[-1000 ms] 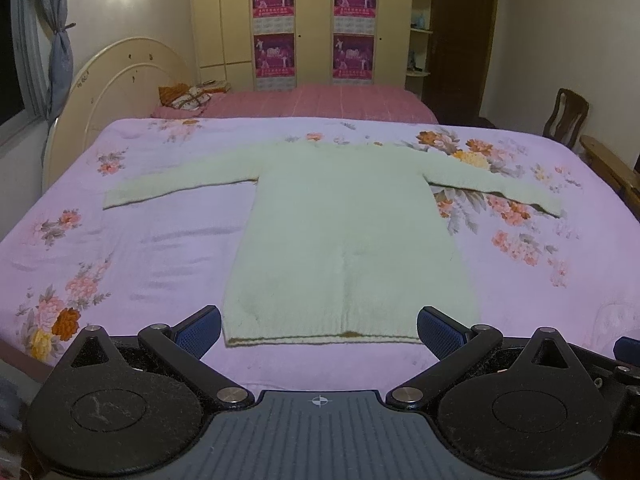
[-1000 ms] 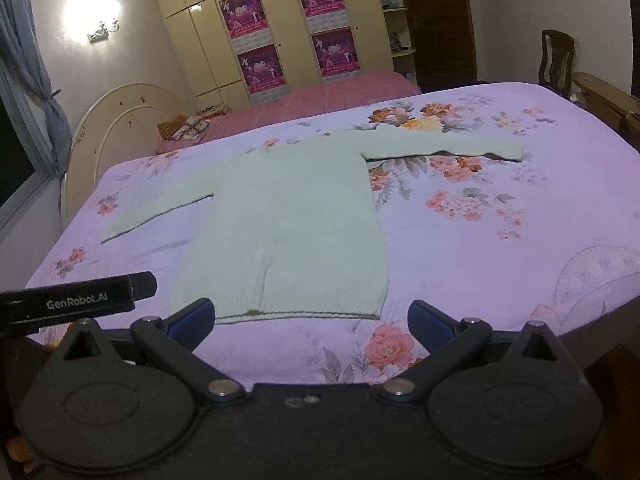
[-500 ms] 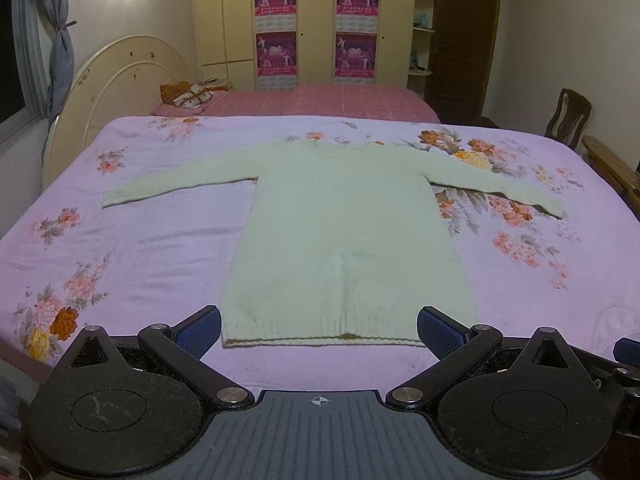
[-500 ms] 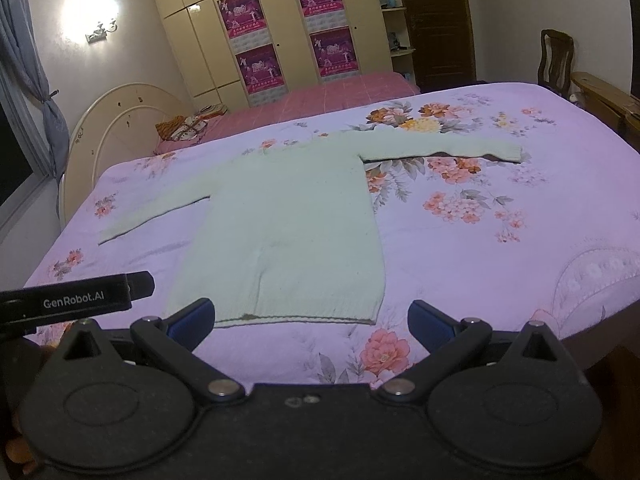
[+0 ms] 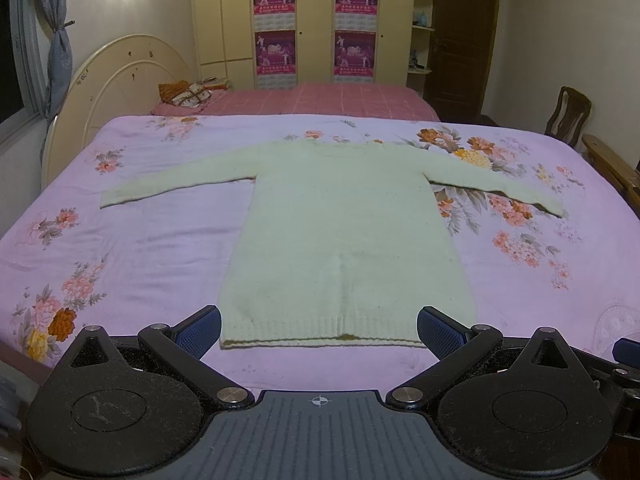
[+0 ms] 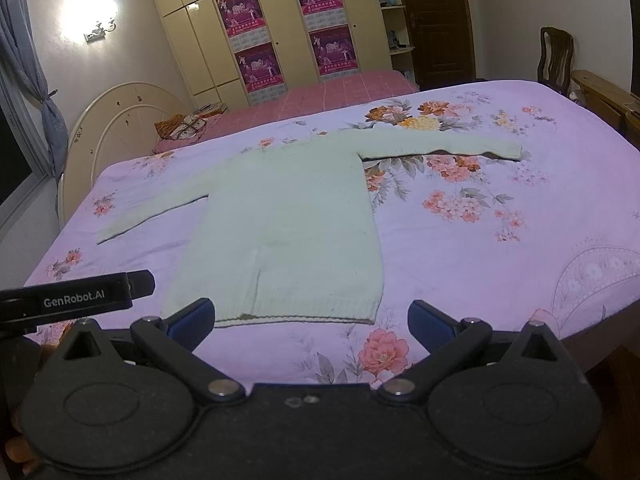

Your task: Fold small clothes

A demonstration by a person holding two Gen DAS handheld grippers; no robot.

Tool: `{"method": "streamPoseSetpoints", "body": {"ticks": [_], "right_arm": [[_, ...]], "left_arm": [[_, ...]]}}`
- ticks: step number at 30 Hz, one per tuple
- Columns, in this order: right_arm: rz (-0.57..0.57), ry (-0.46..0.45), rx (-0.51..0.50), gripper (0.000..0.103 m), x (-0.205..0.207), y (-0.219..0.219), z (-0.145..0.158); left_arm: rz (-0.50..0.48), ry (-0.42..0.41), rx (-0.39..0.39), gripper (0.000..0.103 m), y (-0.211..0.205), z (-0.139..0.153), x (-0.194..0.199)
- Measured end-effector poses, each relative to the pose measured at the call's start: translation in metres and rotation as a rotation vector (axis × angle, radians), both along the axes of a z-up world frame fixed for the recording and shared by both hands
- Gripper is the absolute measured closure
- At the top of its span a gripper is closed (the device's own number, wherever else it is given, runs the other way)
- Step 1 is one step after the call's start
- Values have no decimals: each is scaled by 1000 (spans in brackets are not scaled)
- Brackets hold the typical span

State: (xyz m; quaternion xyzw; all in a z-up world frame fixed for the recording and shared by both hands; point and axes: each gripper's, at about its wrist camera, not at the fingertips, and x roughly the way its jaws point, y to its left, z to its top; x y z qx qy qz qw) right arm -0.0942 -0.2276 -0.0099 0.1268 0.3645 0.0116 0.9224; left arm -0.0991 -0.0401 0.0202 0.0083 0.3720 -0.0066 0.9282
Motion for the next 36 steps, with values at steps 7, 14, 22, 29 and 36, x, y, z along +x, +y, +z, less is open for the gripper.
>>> {"method": "streamPoseSetpoints", "body": {"ticks": [7, 14, 22, 29, 36], "right_arm": [[2, 10, 2, 1, 5, -2, -3], [-8, 13, 1, 1, 7, -5, -5], [-14, 20, 10, 1, 10, -10, -9], [-11, 17, 6, 1, 12, -12, -11], [-18, -2, -19, 1, 13, -8, -11]], "left_arm": [[3, 0, 0, 0, -2, -1, 3], [7, 0, -4, 0, -2, -3, 6], [8, 4, -3, 0, -4, -4, 8], [9, 6, -3, 0, -4, -4, 9], [6, 7, 5, 0, -3, -6, 18]]}}
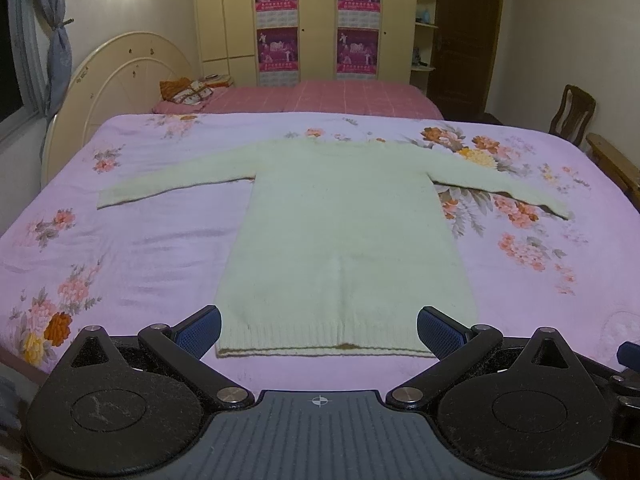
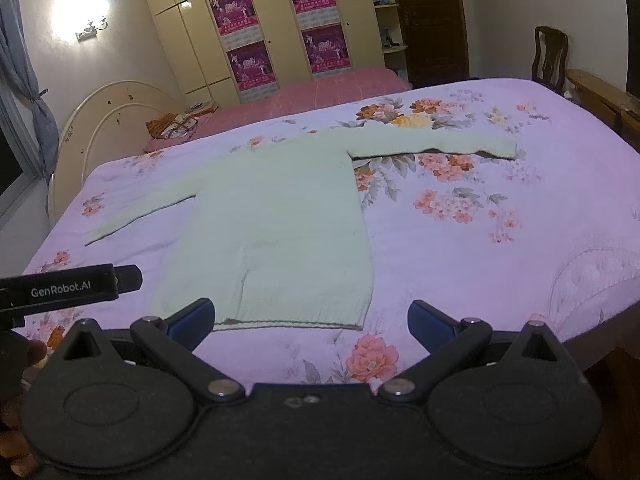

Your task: Fold small clothes

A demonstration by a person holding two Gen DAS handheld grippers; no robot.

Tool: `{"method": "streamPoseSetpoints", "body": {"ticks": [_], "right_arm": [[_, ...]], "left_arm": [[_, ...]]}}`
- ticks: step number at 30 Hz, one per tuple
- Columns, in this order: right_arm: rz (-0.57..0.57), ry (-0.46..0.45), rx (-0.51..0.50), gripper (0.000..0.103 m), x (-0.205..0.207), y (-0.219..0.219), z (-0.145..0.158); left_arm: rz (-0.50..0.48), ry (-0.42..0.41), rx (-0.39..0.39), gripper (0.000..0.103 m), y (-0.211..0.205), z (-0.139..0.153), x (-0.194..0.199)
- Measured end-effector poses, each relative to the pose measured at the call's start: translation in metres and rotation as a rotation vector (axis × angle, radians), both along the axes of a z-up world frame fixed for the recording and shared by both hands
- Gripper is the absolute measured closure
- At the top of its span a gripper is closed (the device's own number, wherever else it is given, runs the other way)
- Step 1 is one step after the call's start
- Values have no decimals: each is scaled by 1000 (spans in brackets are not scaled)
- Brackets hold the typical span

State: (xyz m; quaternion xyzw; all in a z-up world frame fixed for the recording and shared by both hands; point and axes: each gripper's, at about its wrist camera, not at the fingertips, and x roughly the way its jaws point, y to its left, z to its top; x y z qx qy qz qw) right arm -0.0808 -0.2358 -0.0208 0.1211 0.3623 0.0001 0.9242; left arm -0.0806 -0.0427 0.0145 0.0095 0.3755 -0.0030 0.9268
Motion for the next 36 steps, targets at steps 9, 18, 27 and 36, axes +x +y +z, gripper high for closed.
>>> {"method": "streamPoseSetpoints", "body": {"ticks": [9, 18, 27, 36], "right_arm": [[-3, -11, 3, 1, 15, 0, -5], [-41, -51, -47, 1, 52, -1, -14], [-81, -40, -115, 7, 113, -2, -29], [-146, -8, -145, 12, 170, -20, -39]], "left_arm": [[-7, 10, 3, 0, 2, -8, 27], [-33, 14, 19, 0, 3, -21, 83], [-55, 27, 20, 0, 18, -40, 159], [-69, 55, 18, 0, 29, -62, 231]]}}
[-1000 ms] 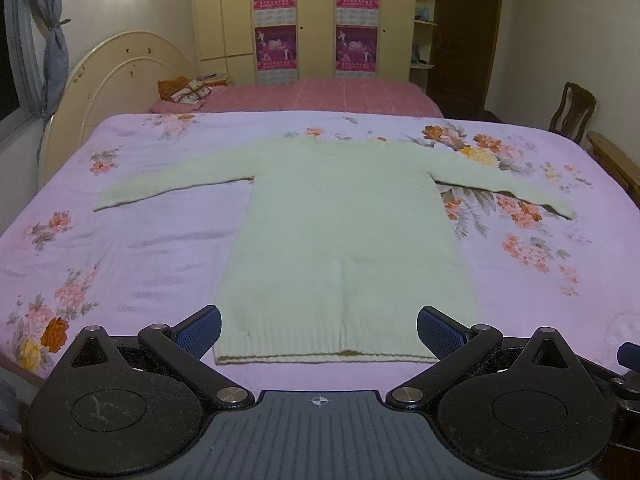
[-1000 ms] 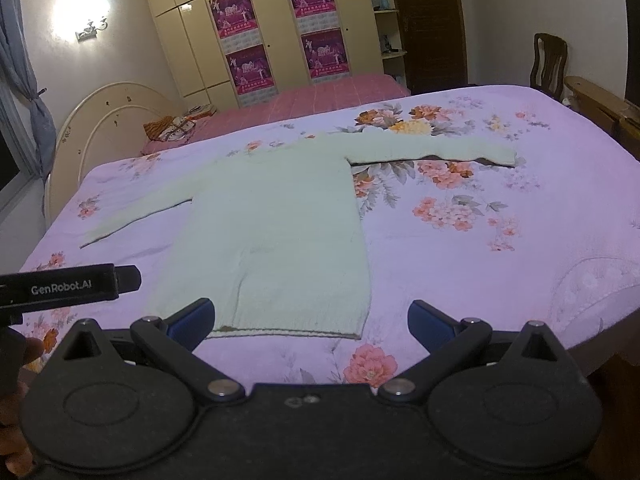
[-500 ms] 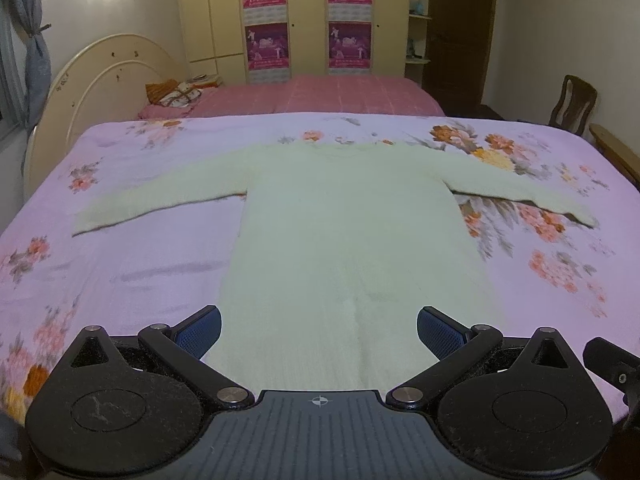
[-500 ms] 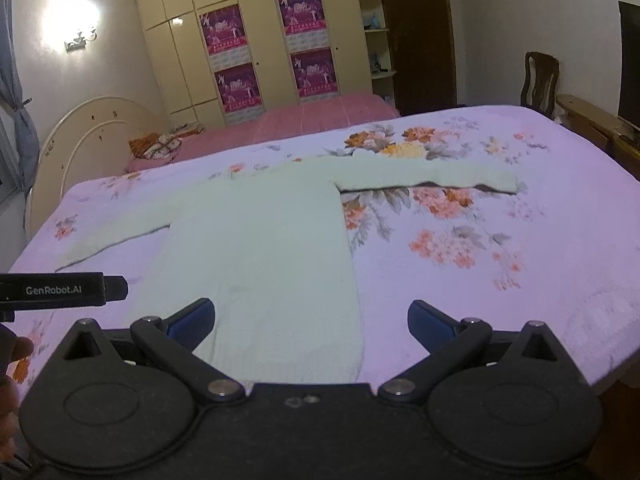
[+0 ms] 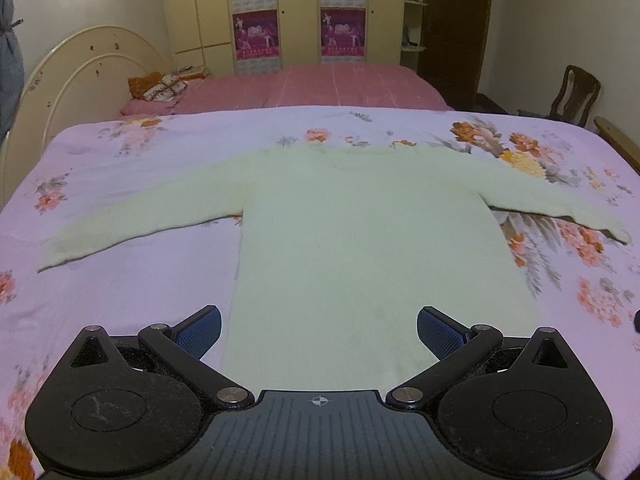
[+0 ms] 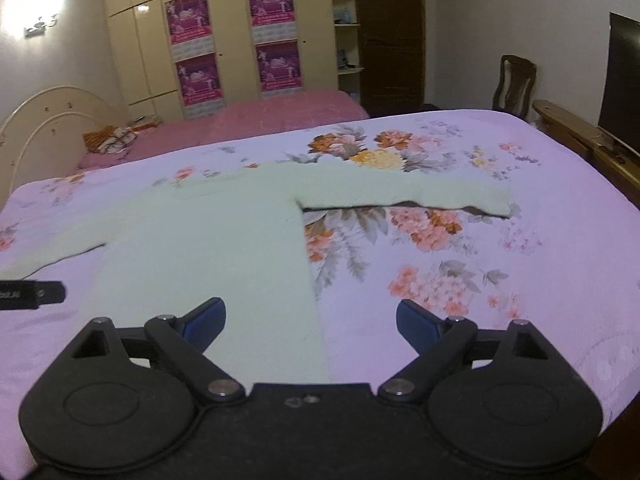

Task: Fold small clothes
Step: 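Grasp the sweater sleeve cuff with the right gripper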

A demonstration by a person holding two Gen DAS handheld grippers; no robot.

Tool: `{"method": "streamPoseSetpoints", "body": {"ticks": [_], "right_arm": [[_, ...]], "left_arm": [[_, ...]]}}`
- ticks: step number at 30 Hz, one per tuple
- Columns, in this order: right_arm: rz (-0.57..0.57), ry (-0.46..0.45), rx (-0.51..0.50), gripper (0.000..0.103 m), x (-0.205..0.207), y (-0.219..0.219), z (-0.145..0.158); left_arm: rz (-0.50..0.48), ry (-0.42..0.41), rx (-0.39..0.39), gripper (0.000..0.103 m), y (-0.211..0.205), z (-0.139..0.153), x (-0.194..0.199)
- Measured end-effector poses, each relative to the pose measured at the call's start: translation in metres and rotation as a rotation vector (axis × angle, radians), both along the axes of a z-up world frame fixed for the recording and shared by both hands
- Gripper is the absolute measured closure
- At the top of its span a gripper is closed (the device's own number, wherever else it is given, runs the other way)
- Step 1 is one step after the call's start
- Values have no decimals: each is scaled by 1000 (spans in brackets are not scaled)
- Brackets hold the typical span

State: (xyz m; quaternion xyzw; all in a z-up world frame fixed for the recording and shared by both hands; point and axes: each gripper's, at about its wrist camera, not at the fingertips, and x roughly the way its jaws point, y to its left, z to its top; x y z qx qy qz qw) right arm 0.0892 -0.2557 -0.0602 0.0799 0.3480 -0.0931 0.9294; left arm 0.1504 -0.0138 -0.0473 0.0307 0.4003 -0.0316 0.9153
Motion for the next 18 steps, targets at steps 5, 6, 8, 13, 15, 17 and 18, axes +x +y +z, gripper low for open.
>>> {"method": "streamPoseSetpoints", "body": {"ticks": [5, 6, 8, 13, 15, 17, 18], "right_arm": [[-66, 36, 26, 30, 33, -35, -16], [-78, 38, 28, 34, 39, -43, -19], [-105, 47, 29, 38, 54, -59, -27], [-168, 72, 80, 49, 101, -112, -53], [-200, 89, 102, 50, 121, -136, -66], [-237, 104, 125, 51, 136, -160, -78], [-256, 111, 145, 54, 143, -172, -84]], "left_arm": [[-3, -5, -27, 0, -8, -11, 35], [0, -7, -26, 0, -11, -14, 43], [8, -2, -18, 0, -19, -20, 60], [31, 23, 6, 0, -41, -35, 100], [36, 28, 23, 0, -53, -43, 115], [27, 32, 40, 0, -65, -51, 130], [28, 33, 45, 0, -70, -54, 136]]}}
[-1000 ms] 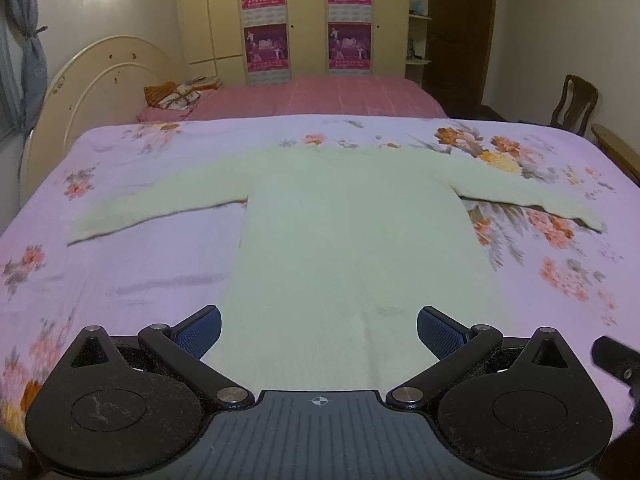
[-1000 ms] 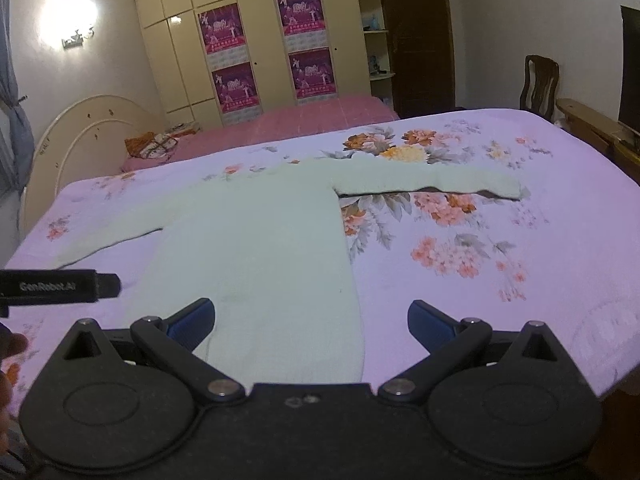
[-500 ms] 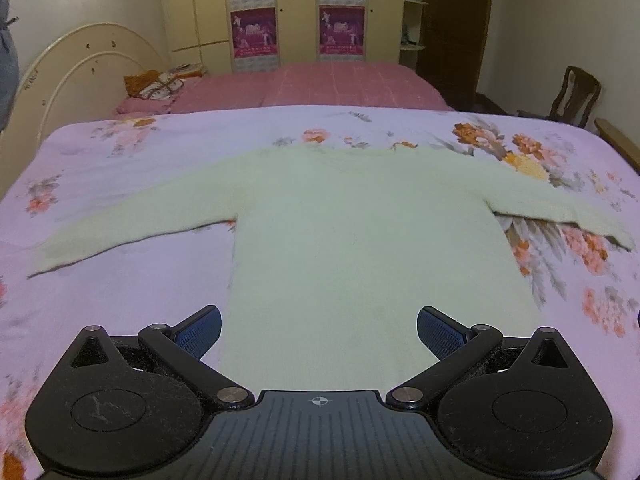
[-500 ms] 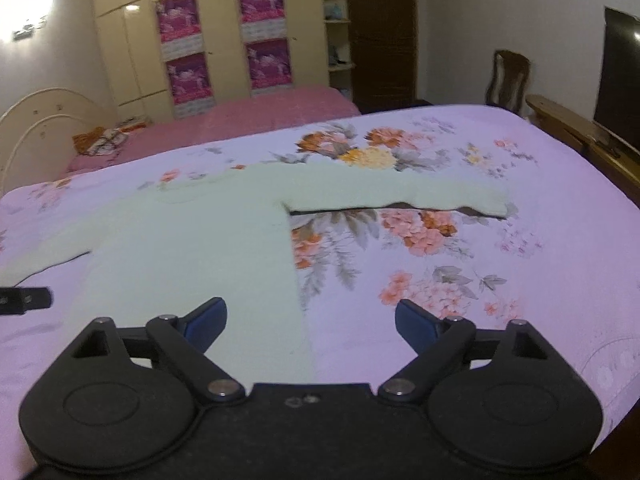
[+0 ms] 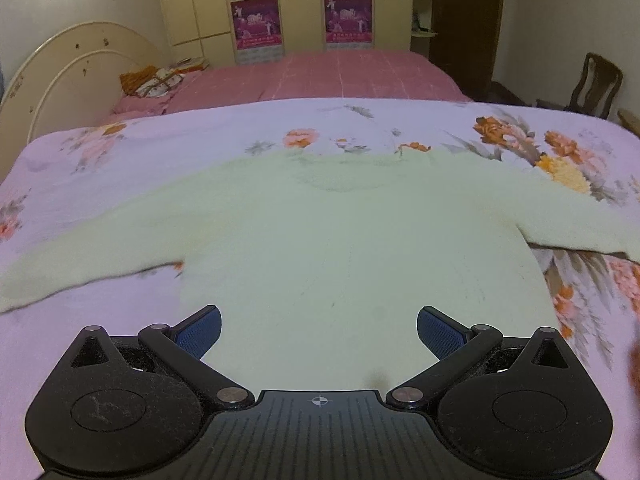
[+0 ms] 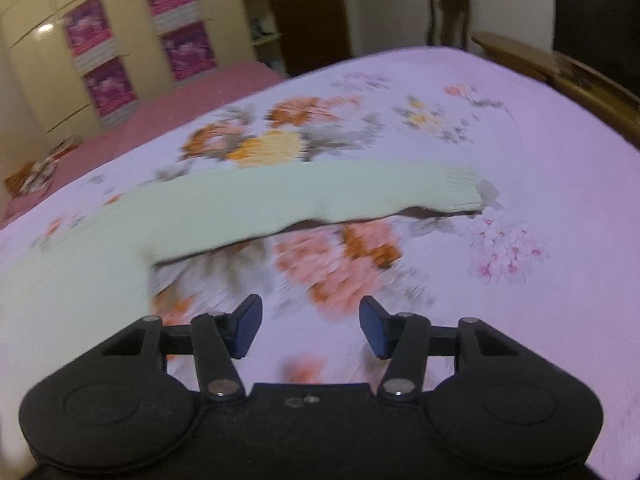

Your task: Fold small clothes

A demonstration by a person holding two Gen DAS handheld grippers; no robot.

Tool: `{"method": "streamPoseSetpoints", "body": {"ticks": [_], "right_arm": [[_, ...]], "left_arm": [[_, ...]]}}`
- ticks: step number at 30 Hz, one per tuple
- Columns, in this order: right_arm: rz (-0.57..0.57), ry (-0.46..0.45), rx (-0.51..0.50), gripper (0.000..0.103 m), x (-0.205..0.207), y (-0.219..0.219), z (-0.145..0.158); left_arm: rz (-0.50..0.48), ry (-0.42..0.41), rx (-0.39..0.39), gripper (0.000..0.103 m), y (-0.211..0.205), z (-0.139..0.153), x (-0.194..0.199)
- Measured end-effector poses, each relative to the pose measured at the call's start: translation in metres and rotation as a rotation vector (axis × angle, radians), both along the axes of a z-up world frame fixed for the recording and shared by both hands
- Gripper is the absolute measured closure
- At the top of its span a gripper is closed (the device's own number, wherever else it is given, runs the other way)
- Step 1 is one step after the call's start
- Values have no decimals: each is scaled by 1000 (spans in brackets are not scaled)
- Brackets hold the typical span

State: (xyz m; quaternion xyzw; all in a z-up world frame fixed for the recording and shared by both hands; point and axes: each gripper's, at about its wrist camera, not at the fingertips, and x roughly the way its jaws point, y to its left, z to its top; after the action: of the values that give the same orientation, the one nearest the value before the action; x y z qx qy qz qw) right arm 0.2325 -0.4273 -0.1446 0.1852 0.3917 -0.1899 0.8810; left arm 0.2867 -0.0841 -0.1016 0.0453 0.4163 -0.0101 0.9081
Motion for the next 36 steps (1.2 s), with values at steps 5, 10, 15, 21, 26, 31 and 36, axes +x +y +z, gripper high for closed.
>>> {"method": "streamPoseSetpoints", "body": {"ticks": [5, 10, 15, 21, 26, 31, 36], "right_arm": [[-92, 11, 49, 60, 30, -50, -25], [-181, -20, 140, 60, 46, -91, -43], [-232, -58, 136, 69, 60, -113, -49], [-240, -96, 97, 98, 77, -120, -50], [-95, -199, 31, 98, 95, -81, -18], [162, -283, 25, 98, 136, 6, 16], [439, -281, 69, 98, 181, 131, 12]], "left_arm": [[3, 17, 0, 0, -24, -18, 34], [-9, 20, -7, 0, -38, -30, 55], [-14, 25, 6, 0, -42, -40, 70], [1, 28, 0, 0, -34, -49, 86], [35, 3, -26, 0, -16, -44, 100], [97, -31, -64, 0, 19, -28, 110], [148, -48, -119, 0, 67, -21, 116]]}}
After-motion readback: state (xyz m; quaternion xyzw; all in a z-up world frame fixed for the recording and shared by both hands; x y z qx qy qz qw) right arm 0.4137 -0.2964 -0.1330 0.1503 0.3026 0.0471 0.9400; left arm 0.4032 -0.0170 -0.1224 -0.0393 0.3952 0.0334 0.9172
